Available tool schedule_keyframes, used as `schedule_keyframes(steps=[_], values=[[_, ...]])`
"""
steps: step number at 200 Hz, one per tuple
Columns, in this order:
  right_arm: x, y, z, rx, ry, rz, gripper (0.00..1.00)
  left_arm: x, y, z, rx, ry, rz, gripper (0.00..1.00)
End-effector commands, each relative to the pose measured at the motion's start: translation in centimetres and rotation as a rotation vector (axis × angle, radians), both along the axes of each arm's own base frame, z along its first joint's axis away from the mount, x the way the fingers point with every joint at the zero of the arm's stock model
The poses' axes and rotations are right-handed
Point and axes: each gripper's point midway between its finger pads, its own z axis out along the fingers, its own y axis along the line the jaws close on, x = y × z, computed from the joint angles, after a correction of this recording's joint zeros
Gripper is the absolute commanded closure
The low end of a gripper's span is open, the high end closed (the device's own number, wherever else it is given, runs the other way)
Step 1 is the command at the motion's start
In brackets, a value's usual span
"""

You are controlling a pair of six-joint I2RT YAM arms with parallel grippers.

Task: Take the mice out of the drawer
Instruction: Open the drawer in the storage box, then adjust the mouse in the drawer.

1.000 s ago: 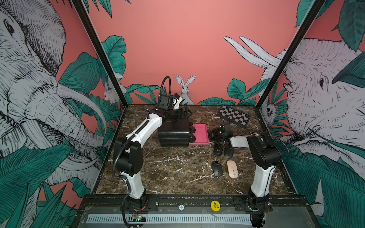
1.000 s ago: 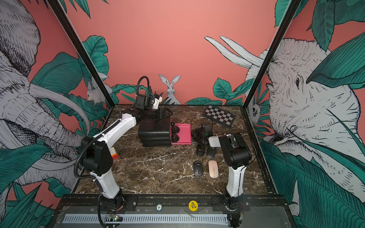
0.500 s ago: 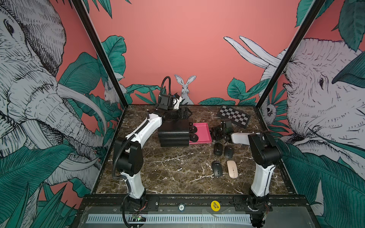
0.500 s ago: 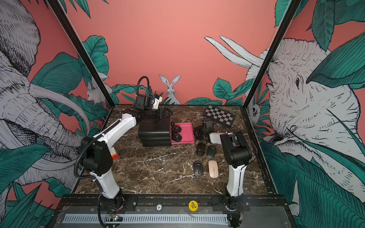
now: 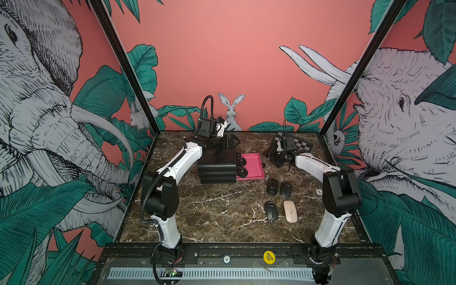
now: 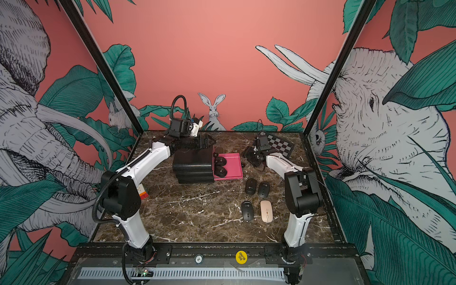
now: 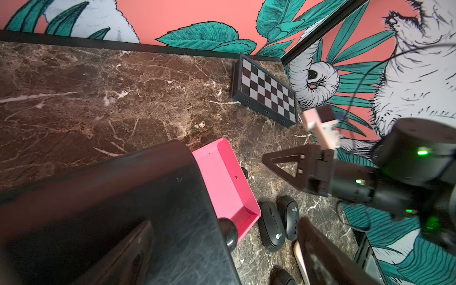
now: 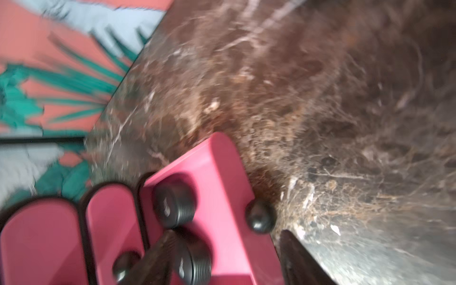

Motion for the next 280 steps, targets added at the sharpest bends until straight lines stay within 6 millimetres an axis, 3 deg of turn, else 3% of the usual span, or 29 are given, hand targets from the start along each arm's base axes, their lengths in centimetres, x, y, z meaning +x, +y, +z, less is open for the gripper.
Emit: schedule_keyframes(steps=[1, 64, 87, 208, 280], values=[[-3.6, 2.0, 1.1, -0.141, -0.061, 0.346, 0.31, -2.5, 1.3, -4.9, 0.092, 0.184, 0.015, 0.06], [-6.8, 9.6, -0.1, -0.318, -0.117, 0.727, 0.3, -2.2, 1.4, -4.9, 0.11, 0.179, 0.022, 0.06], [-7.8, 11.5, -1.1, -0.344, -0.117, 0.818, 0.3, -2.2, 1.5, -4.6, 0.109, 0.171, 0.028, 0.06], [-6.2, 12.4, -6.0, -0.459, -0.137, 0.852, 0.24, -2.2, 1.9, -4.5, 0.112, 0.173, 0.054, 0.06], [-6.1, 12.7, -7.4, -0.407, -0.135, 0.788, 0.23, -2.2, 1.9, -4.8, 0.11, 0.184, 0.065, 0.06]])
